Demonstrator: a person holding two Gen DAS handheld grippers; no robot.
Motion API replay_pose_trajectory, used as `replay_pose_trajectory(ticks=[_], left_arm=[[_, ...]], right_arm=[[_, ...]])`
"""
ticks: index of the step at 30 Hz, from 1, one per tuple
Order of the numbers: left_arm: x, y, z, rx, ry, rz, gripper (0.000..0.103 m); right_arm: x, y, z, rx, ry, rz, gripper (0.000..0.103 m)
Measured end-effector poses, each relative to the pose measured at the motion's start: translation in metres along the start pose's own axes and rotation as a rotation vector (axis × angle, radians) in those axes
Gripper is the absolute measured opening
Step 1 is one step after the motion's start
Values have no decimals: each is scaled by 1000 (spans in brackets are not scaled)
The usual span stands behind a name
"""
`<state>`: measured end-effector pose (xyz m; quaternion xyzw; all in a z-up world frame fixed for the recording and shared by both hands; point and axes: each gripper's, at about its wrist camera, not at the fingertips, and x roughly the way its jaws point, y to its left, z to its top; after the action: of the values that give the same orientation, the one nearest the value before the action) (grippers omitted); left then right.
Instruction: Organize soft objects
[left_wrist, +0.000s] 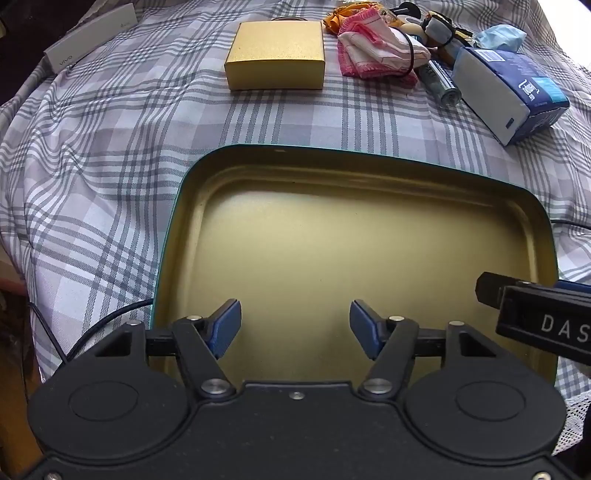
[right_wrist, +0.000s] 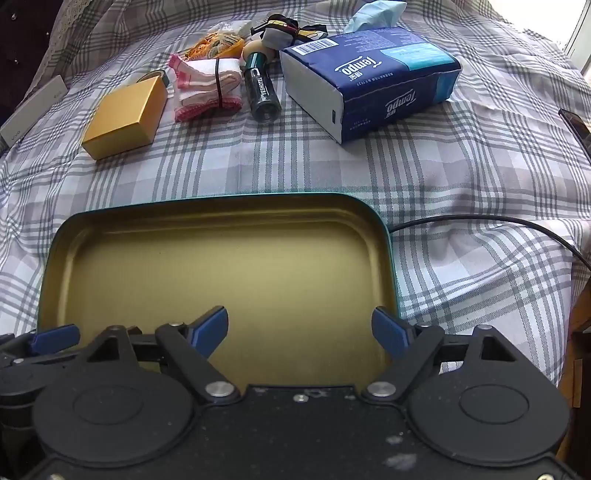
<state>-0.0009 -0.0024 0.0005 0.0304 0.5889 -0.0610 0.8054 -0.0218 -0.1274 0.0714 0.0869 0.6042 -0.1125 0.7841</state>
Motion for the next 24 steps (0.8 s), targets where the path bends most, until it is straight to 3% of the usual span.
replay_pose_trajectory(ticks=[15,24], left_arm=[[-2,-4,0,47,-31,14,57],[-7,-4,4,42,-105,35,58]], right_arm=[[4,2,3,-9,-2,6,84],[2,4,7,-22,-40,6,84]])
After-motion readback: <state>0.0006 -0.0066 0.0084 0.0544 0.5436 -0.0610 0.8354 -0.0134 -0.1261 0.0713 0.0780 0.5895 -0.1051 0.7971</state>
